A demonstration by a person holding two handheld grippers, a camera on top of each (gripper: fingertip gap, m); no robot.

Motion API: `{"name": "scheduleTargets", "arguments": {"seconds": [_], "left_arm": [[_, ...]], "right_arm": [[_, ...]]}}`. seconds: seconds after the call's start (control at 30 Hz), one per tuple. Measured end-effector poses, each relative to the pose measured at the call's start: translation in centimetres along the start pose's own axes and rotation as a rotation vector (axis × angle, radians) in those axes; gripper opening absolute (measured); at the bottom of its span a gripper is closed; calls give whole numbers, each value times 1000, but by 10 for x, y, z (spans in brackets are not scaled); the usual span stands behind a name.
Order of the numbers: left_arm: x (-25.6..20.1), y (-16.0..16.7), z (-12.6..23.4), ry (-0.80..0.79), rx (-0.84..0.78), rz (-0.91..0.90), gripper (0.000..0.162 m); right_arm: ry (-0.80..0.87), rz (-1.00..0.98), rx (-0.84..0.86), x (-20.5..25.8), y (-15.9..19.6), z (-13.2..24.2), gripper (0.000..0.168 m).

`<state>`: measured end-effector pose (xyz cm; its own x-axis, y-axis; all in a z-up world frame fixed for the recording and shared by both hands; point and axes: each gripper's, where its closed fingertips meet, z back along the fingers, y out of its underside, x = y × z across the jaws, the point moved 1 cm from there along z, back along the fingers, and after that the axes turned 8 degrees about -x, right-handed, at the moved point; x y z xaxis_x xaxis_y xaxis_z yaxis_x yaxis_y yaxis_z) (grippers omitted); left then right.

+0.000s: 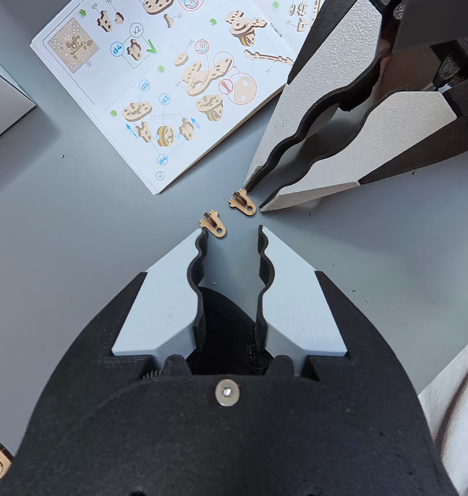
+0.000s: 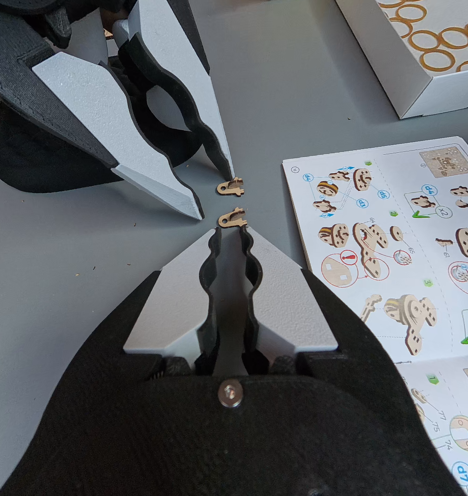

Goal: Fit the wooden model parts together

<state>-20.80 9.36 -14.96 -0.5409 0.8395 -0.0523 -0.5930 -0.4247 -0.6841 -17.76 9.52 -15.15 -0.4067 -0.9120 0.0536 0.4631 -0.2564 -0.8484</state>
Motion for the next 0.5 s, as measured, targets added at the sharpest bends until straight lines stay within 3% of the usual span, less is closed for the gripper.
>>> {"name": "scheduleTargets", "arguments": {"seconds": [0.5], "left_arm": [[1, 0, 1, -12, -14, 11, 36]], "right_arm": [[74, 25, -11, -4, -4, -3, 19]]}}
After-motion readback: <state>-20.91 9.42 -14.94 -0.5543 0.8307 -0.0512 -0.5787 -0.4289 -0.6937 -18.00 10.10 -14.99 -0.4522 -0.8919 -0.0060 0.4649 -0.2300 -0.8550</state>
